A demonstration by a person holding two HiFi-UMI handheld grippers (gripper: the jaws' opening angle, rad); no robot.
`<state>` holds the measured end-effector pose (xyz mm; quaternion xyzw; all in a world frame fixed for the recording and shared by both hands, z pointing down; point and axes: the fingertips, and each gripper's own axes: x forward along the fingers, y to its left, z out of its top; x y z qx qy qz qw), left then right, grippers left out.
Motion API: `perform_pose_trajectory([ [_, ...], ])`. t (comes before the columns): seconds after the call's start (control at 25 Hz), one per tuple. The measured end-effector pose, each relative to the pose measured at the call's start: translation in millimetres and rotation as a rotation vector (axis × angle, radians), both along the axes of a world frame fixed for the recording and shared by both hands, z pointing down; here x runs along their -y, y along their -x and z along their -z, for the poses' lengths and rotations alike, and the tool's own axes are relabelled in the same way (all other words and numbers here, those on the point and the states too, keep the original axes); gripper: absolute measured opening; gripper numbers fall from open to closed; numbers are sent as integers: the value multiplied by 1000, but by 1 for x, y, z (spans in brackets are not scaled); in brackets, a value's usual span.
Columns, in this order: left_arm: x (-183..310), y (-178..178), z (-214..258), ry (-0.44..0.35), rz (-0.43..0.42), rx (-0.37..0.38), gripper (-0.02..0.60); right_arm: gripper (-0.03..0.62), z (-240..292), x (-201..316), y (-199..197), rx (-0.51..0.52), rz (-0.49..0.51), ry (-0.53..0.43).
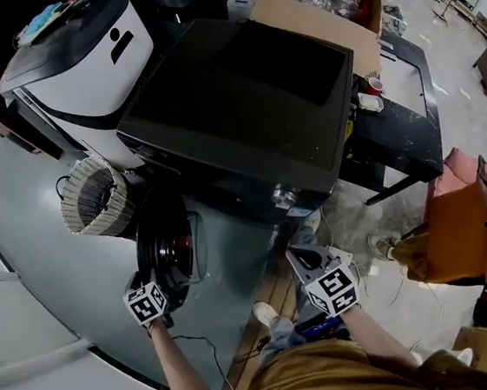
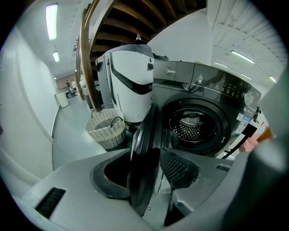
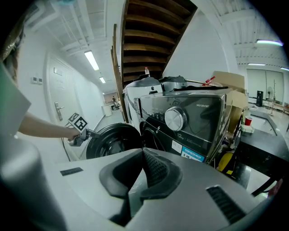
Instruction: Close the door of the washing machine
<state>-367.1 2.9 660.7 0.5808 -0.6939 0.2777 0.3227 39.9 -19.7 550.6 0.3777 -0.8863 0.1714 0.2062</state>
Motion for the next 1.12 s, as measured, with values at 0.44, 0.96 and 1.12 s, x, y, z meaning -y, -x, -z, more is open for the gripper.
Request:
perform_pose_trajectory([
  [0.44,-1,-21,-4,32,6,-31,216,12,-2,-2,-11,7,-18,-4],
  [0.96,-3,-54,-1,57,-31,-59,198,12,-4,4,-14,13,-27,4],
  [1.12,-2,-62,-1,62,-40,-69,195,12,-4,5,-14,19,-34,4],
])
